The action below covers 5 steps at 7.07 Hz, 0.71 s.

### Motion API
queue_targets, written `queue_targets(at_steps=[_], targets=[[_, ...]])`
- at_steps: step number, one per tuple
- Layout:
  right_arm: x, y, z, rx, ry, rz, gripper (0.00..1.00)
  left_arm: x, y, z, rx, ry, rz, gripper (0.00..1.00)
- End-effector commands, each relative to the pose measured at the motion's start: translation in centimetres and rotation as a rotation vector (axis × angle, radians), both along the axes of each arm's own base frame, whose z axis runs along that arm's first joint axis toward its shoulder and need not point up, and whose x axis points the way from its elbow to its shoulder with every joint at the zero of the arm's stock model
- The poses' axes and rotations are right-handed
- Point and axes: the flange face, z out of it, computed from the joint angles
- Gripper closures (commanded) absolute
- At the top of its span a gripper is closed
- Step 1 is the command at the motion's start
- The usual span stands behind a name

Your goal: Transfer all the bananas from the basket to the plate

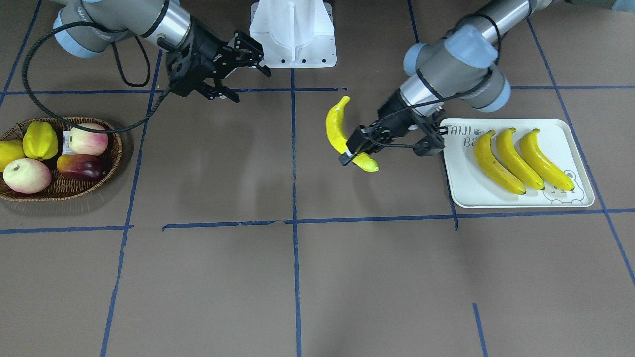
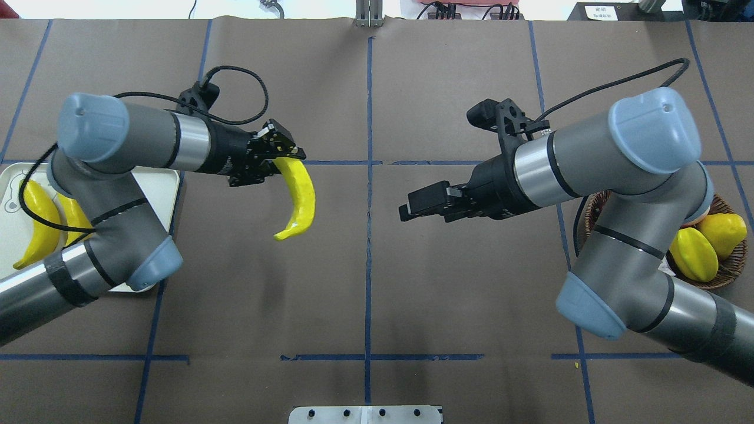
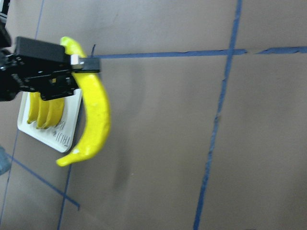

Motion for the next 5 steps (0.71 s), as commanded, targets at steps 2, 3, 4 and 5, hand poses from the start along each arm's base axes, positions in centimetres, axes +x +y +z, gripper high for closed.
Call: queue_targets(at_steps=[2, 3, 4, 5], targets=[[3.7, -3.4, 2.5, -0.062, 0.093, 0.085, 0.0, -14.2, 1.2, 16.1, 0.038, -0.139, 0.085, 1.0], [4.0, -3.9, 3.1, -0.06, 0.121, 0.09, 0.0, -15.1, 1.7, 18.3, 0.04, -0.17, 0.089, 1.0], [4.4, -4.3, 4.1, -0.059, 0.139, 0.096, 0.0, -15.3, 1.7, 19.7, 0.024, -0.186, 0.09, 1.0], [4.9, -4.8, 4.5, -0.065, 0.146, 0.109, 0.0, -16.2, 1.3, 20.3, 0.01, -0.192, 0.075, 1.0]])
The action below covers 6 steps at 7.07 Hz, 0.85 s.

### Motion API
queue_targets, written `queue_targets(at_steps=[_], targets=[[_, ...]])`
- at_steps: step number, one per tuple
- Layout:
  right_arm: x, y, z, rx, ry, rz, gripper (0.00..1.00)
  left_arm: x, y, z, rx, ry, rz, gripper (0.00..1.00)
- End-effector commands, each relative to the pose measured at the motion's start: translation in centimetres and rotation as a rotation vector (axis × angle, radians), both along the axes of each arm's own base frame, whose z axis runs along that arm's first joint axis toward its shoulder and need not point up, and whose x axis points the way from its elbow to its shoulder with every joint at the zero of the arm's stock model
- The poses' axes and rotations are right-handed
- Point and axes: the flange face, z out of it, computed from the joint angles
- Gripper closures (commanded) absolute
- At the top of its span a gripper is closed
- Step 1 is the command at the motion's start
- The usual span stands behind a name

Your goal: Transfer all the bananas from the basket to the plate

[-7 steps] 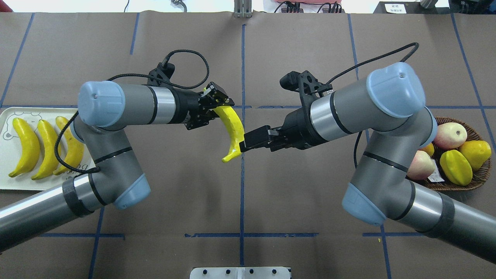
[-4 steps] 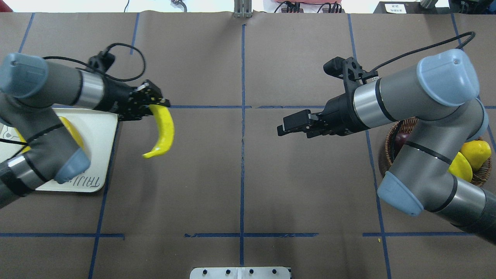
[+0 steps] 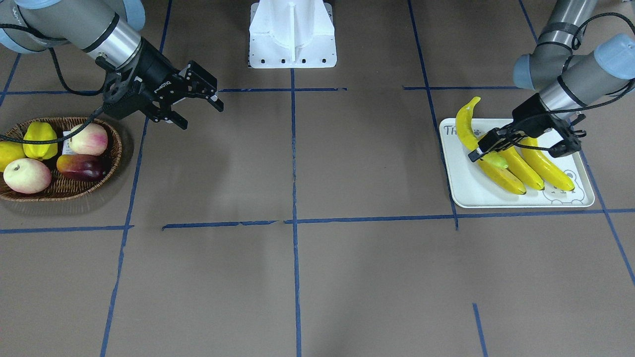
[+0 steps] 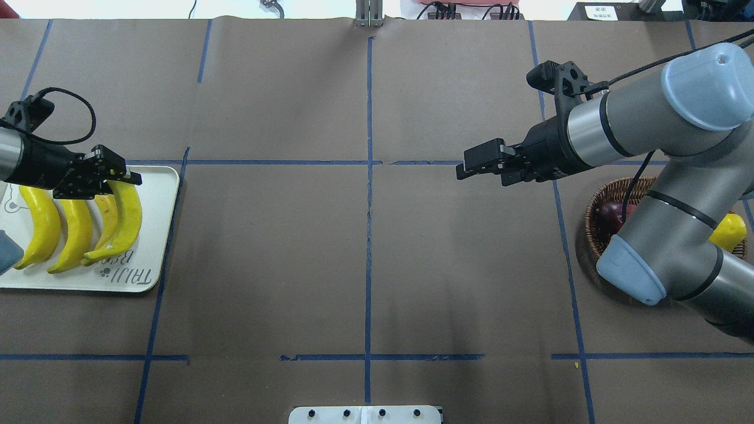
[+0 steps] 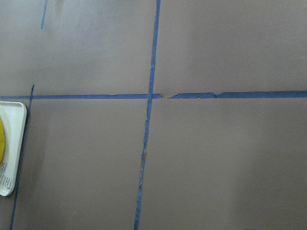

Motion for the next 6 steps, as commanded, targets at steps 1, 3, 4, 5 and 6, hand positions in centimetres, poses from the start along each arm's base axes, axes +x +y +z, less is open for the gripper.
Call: queue_targets(at_steps=[1, 3, 4, 5, 6], targets=[[0.7, -0.7, 1.0, -0.008, 0.02, 0.019, 0.0, -3.2, -1.3, 2.9, -0.024, -0.031, -0.045, 1.0], [0.5, -0.6, 1.0, -0.008, 0.021, 0.016, 0.0, -6.1, -2.2, 6.3, 0.002, -0.06, -0.014, 1.0], [1.2, -1.1, 1.3, -0.009, 0.025, 0.027, 0.0, -6.8, -1.4, 7.9, -0.019, -0.072, -0.015, 0.96], [2.5, -1.8, 3.0, 0.01, 0.062, 0.034, 0.0, -7.2, -0.7, 8.7, 0.014, -0.076, -0.01, 0.02], [3.9, -2.7, 4.5, 0.043, 0.121, 0.032, 0.0, -8.1, 0.8, 10.2, 0.042, -0.084, -0.006, 0.0]])
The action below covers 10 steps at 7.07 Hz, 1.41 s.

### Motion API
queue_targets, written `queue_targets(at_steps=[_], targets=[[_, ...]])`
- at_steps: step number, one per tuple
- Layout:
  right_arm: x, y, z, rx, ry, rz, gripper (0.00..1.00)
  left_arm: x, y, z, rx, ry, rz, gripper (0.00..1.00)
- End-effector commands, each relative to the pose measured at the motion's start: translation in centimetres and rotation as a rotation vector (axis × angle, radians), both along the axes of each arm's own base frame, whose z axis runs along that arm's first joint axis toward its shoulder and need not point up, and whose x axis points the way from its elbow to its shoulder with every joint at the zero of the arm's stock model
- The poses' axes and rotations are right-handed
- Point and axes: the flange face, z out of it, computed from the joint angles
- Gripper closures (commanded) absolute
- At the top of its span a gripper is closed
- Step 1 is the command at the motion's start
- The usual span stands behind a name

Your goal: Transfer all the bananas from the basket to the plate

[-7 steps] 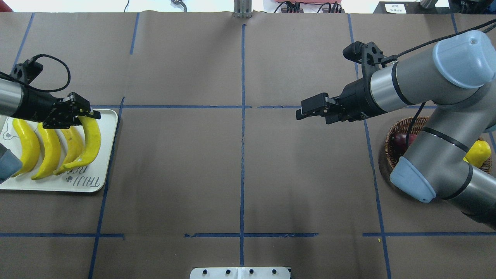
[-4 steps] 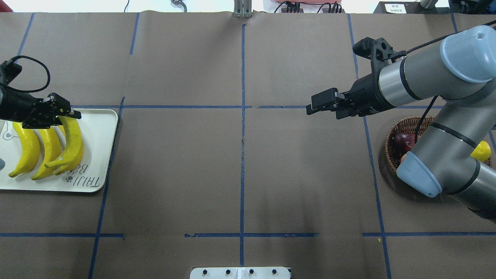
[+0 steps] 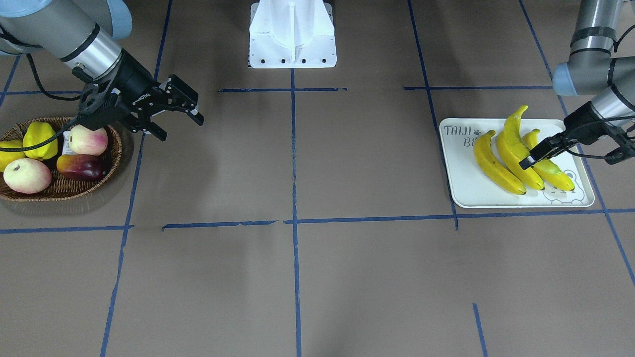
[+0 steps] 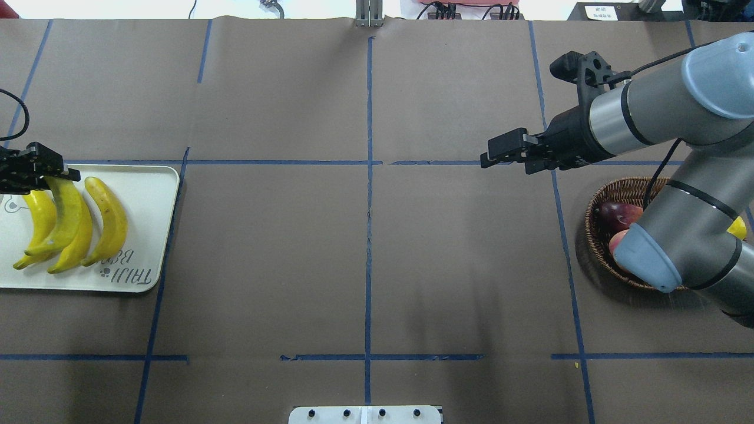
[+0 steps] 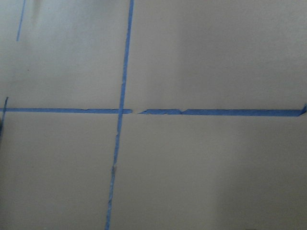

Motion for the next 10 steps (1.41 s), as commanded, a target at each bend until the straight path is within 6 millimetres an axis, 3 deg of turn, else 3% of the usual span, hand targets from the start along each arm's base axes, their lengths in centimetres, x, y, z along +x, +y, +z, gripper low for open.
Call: queue_targets(at_steps=[1, 3, 5, 6, 7, 10], targets=[[3.0, -1.8, 2.7, 0.052, 0.099, 0.001, 0.0, -1.1, 1.8, 1.5, 0.029, -0.004, 0.007, 0.0], [5.6, -3.8, 4.1, 0.05, 0.17, 0.021, 0.0, -2.5, 1.7, 1.7, 0.023, -0.005, -0.016, 0.0], [11.0, -6.2, 6.2, 0.058, 0.275, -0.017, 0.0, -6.8, 0.6, 1.8, 0.005, 0.021, -0.05, 0.0], [13.9, -6.9, 8.2, 0.078, 0.321, -0.053, 0.0, -9.1, 0.3, 2.0, 0.052, 0.009, -0.072, 0.0], [18.0, -7.5, 11.2, 0.094, 0.356, -0.043, 0.0, -11.9, -0.3, 2.9, 0.106, -0.035, -0.092, 0.0], [26.8, -7.0, 18.9, 0.11, 0.388, -0.069, 0.0, -22.7, -1.6, 7.0, 0.293, -0.324, -0.033, 0.0]])
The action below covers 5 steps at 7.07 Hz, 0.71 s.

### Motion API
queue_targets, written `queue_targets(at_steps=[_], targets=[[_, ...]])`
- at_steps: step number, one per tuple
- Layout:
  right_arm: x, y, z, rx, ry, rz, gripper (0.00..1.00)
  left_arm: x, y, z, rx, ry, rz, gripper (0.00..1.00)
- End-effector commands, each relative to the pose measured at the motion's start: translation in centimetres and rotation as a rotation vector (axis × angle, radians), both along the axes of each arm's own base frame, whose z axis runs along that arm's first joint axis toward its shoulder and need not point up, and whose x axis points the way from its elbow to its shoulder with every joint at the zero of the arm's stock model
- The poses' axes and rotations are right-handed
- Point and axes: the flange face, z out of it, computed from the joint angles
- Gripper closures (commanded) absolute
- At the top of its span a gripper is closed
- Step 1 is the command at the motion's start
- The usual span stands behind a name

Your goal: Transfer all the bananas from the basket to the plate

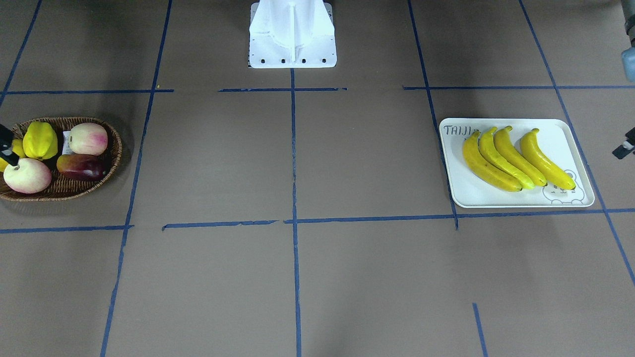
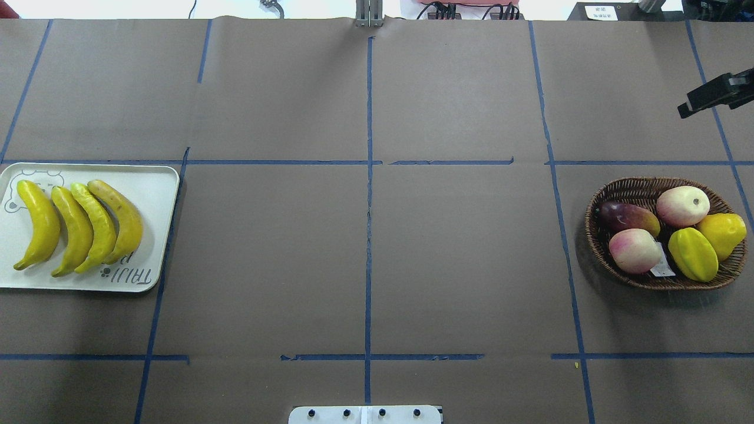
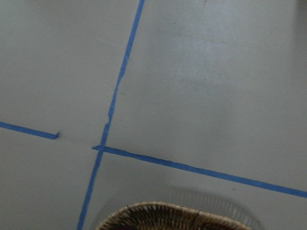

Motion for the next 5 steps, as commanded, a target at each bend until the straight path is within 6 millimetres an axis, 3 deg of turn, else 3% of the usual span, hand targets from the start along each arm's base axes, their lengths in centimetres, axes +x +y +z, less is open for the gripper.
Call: queue_targets(at_steps=[1, 2, 4, 5], targets=[[5.5, 1.1, 3.9, -0.018, 0.007, 0.032, 0.0, -5.5, -0.6, 3.0, 0.078, -0.242, 0.091, 0.0], [7.1, 2.1, 5.4, -0.048, -0.004, 0.055, 0.0, -7.6, -0.6, 3.9, 0.063, -0.318, 0.139, 0.0], [7.5, 2.6, 5.3, -0.054, -0.013, 0.07, 0.0, -8.3, -0.9, 2.3, -0.081, -0.324, 0.226, 0.0], [7.5, 2.5, 6.0, -0.065, 0.005, 0.069, 0.0, -8.1, -0.6, 0.4, -0.117, -0.313, 0.247, 0.0]])
